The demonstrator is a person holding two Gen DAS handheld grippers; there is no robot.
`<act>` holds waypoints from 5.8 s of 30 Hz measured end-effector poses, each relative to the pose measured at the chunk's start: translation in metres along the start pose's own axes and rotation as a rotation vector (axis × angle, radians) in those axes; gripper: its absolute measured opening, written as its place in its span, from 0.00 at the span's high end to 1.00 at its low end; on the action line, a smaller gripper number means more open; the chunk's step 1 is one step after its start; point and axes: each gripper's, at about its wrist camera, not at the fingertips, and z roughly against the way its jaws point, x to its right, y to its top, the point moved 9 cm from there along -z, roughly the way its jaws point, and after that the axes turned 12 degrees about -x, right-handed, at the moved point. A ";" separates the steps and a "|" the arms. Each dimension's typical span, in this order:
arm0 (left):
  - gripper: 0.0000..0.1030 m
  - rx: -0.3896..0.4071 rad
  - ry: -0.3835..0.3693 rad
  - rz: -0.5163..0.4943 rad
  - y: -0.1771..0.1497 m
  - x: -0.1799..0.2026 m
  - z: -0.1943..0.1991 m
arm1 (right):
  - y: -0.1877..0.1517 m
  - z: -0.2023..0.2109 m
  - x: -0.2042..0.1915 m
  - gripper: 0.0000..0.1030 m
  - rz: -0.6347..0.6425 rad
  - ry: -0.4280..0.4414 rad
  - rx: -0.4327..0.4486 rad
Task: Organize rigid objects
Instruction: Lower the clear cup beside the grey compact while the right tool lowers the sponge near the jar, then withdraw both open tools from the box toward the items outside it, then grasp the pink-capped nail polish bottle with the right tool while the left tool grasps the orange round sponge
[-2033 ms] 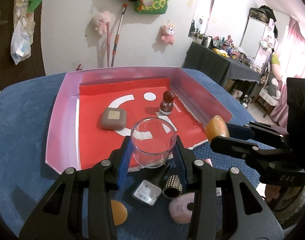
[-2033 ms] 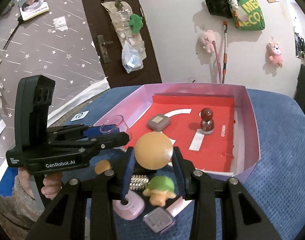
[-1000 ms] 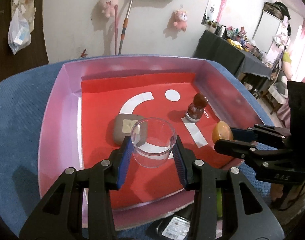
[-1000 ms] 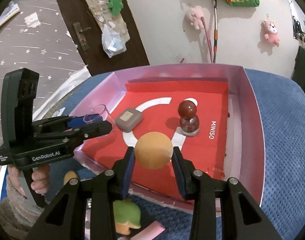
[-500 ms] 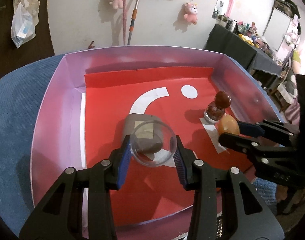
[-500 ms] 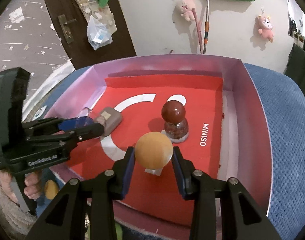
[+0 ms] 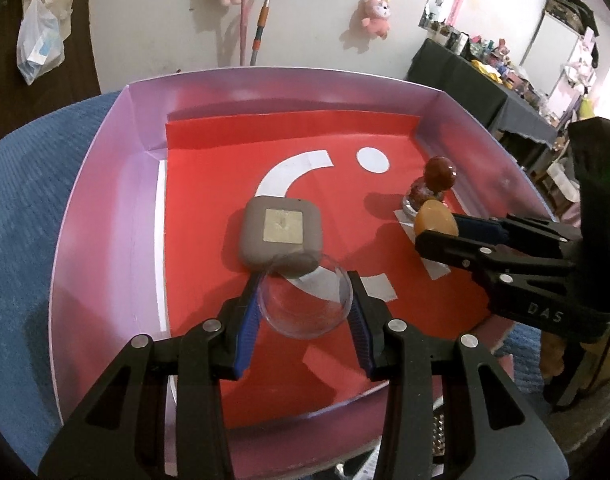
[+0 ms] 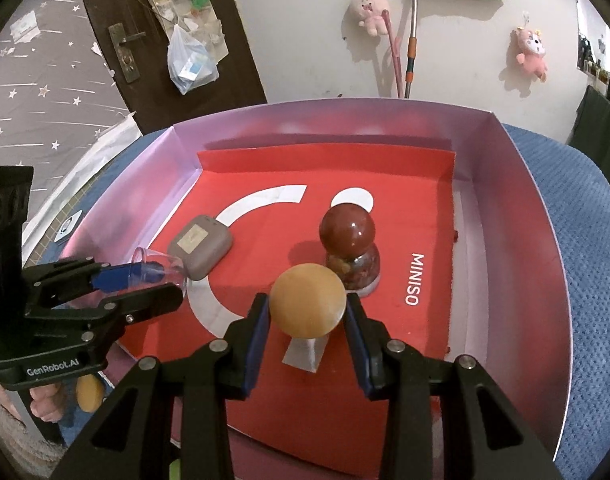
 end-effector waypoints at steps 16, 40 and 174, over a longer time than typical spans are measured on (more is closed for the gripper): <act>0.64 -0.001 0.022 0.047 0.018 -0.018 -0.016 | 0.002 -0.005 0.001 0.61 -0.013 -0.004 0.002; 0.63 -0.006 0.058 0.044 0.021 -0.021 -0.017 | 0.008 -0.008 0.002 0.61 -0.023 -0.006 0.009; 0.03 0.126 0.145 0.081 -0.130 -0.001 0.052 | -0.154 0.064 -0.053 0.18 -0.005 -0.136 0.147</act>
